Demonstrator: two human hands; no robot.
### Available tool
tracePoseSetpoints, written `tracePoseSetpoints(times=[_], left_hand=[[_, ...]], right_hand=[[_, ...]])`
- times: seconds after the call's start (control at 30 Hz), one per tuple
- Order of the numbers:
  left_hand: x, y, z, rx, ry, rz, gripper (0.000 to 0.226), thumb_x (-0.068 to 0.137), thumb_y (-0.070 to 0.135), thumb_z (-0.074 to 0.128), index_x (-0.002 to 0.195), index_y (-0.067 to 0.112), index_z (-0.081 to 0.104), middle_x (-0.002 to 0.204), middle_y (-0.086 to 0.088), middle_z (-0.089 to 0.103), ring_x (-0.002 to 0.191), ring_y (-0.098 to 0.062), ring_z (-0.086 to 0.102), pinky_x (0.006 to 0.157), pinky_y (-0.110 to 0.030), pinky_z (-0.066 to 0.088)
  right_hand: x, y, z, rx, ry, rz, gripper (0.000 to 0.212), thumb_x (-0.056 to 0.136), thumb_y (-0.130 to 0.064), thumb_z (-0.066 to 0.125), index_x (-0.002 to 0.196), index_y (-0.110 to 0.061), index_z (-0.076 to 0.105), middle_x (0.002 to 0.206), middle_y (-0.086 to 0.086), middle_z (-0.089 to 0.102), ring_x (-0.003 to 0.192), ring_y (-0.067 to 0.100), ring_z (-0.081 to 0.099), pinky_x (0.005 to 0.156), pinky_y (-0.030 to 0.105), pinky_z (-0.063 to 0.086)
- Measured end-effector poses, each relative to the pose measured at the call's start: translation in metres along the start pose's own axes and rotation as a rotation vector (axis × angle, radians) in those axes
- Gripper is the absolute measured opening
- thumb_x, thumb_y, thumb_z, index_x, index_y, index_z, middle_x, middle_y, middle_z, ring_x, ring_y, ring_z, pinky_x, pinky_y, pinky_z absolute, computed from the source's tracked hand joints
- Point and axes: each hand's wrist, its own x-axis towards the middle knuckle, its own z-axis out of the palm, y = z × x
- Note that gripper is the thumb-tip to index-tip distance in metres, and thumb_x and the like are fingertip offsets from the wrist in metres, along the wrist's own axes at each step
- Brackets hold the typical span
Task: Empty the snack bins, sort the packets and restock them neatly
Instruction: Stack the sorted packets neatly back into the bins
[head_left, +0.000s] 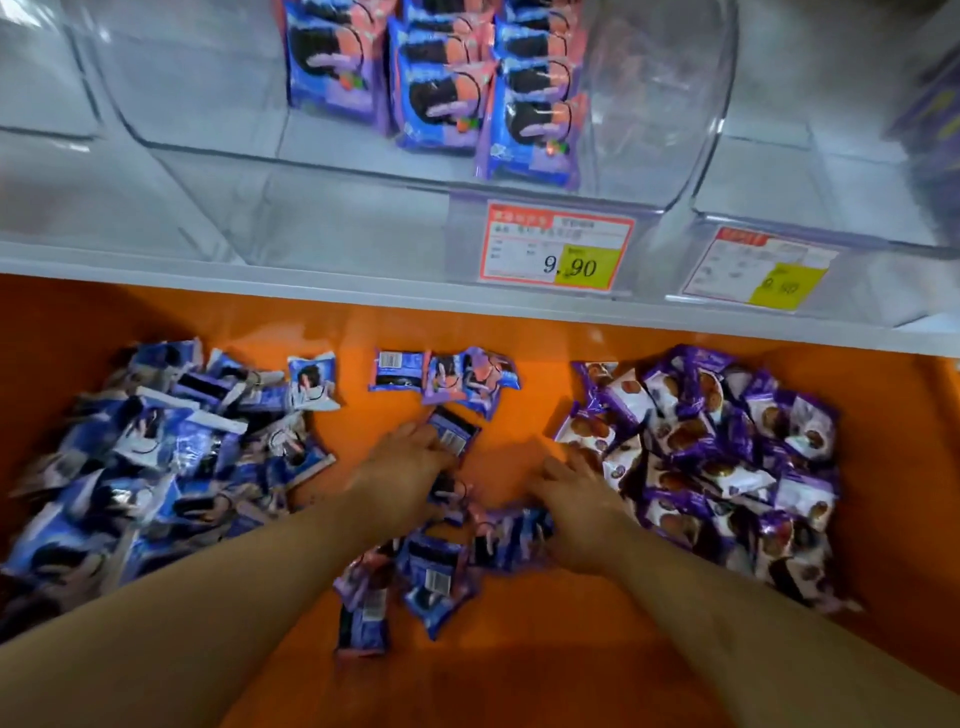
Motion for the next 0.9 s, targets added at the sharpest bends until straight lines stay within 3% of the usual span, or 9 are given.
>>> tracePoseSetpoints(times=[0.1, 0.17, 0.27, 0.37, 0.43, 0.63, 0.73, 0.83, 0.9], left_hand=[[-0.004, -0.002, 0.001, -0.027, 0.061, -0.001, 0.07, 0.083, 0.049, 0.08, 0.143, 0.029, 0.053, 0.14, 0.001, 0.048, 0.131, -0.025, 0.037, 0.108, -0.039, 0.036], [-0.012, -0.003, -0.004, -0.098, 0.089, -0.019, 0.067, 0.081, 0.046, 0.082, 0.14, 0.033, 0.053, 0.137, 0.002, 0.058, 0.129, -0.025, 0.048, 0.105, -0.04, 0.044], [-0.031, 0.001, -0.027, -0.302, 0.08, -0.097, 0.056, 0.082, 0.044, 0.083, 0.128, 0.037, 0.054, 0.126, 0.004, 0.067, 0.109, -0.02, 0.064, 0.086, -0.039, 0.056], [-0.056, 0.009, -0.072, -0.409, 0.123, -0.142, 0.04, 0.086, 0.046, 0.08, 0.117, 0.037, 0.056, 0.123, 0.005, 0.067, 0.097, -0.016, 0.063, 0.075, -0.032, 0.053], [-0.076, 0.017, -0.109, -0.487, 0.119, -0.144, 0.039, 0.088, 0.041, 0.08, 0.122, 0.032, 0.062, 0.119, 0.007, 0.066, 0.09, -0.009, 0.064, 0.071, -0.023, 0.048], [-0.15, 0.045, -0.204, -0.782, 0.241, -0.151, 0.027, 0.079, 0.016, 0.087, 0.085, 0.02, 0.062, 0.055, 0.012, 0.055, 0.051, -0.005, 0.045, 0.049, -0.02, 0.034], [-0.194, 0.061, -0.241, -1.033, 0.368, -0.118, 0.024, 0.078, 0.0, 0.086, 0.092, 0.007, 0.067, 0.068, 0.001, 0.073, 0.065, -0.013, 0.062, 0.059, -0.019, 0.046], [-0.227, 0.074, -0.259, -1.294, 0.501, -0.088, 0.036, 0.079, -0.002, 0.083, 0.11, 0.006, 0.068, 0.09, -0.017, 0.078, 0.082, -0.025, 0.073, 0.081, -0.037, 0.058], [-0.241, 0.082, -0.265, -1.386, 0.566, -0.067, 0.042, 0.077, -0.003, 0.085, 0.113, 0.012, 0.07, 0.095, -0.018, 0.078, 0.085, -0.028, 0.075, 0.086, -0.046, 0.06]], right_hand=[[-0.004, 0.002, 0.0, 0.198, 0.032, 0.005, 0.028, 0.084, -0.031, 0.078, 0.1, -0.033, 0.054, 0.114, 0.002, 0.061, 0.112, 0.031, 0.057, 0.075, 0.034, 0.044], [-0.01, 0.003, -0.011, 0.359, 0.044, 0.029, 0.034, 0.086, -0.026, 0.077, 0.085, -0.029, 0.044, 0.086, -0.003, 0.054, 0.086, 0.026, 0.059, 0.06, 0.033, 0.034], [-0.026, -0.001, -0.048, 0.464, 0.053, 0.053, 0.034, 0.081, -0.02, 0.082, 0.096, -0.022, 0.052, 0.094, 0.0, 0.059, 0.078, 0.016, 0.057, 0.057, 0.03, 0.043], [-0.05, -0.012, -0.096, 0.609, 0.067, 0.056, 0.04, 0.079, -0.019, 0.087, 0.099, -0.031, 0.053, 0.108, 0.006, 0.067, 0.086, 0.019, 0.067, 0.071, 0.042, 0.056], [-0.073, -0.022, -0.128, 0.743, 0.074, 0.01, 0.043, 0.08, -0.017, 0.088, 0.103, -0.029, 0.054, 0.111, 0.01, 0.069, 0.073, 0.019, 0.067, 0.064, 0.04, 0.056], [-0.168, -0.06, -0.216, 0.96, 0.3, -0.145, 0.046, 0.077, -0.011, 0.09, 0.109, -0.021, 0.06, 0.098, 0.014, 0.072, 0.076, 0.021, 0.06, 0.067, 0.041, 0.051], [-0.205, -0.072, -0.242, 1.048, 0.48, -0.24, 0.041, 0.078, -0.006, 0.089, 0.104, -0.027, 0.064, 0.09, 0.006, 0.074, 0.081, 0.017, 0.062, 0.078, 0.042, 0.056], [-0.227, -0.082, -0.253, 1.15, 0.607, -0.344, 0.035, 0.081, -0.001, 0.086, 0.102, -0.021, 0.066, 0.082, 0.003, 0.07, 0.073, 0.009, 0.059, 0.07, 0.022, 0.049], [-0.235, -0.088, -0.257, 1.149, 0.662, -0.374, 0.033, 0.084, -0.001, 0.083, 0.103, -0.022, 0.067, 0.084, 0.001, 0.072, 0.074, 0.007, 0.063, 0.072, 0.023, 0.049]])
